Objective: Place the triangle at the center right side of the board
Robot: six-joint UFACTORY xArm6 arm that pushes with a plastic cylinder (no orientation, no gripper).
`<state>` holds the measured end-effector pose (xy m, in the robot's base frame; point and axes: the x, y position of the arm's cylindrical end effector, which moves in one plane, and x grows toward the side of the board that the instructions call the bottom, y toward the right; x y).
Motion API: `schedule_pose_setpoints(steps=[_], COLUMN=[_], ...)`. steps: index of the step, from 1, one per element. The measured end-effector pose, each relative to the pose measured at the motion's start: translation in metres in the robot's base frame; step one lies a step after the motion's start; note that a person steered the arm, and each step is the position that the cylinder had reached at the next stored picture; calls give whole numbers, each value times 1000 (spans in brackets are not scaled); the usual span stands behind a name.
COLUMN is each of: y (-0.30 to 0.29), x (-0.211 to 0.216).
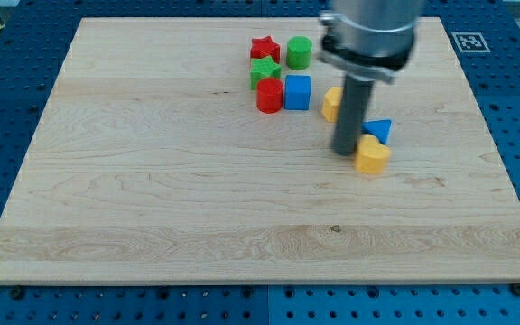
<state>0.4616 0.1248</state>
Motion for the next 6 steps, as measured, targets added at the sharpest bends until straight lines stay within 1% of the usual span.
schedule_pose_setpoints(steps=[1, 2, 3, 4, 5, 6], y=[21, -16, -28, -14, 21, 86], x=[0, 10, 33, 5, -13, -10])
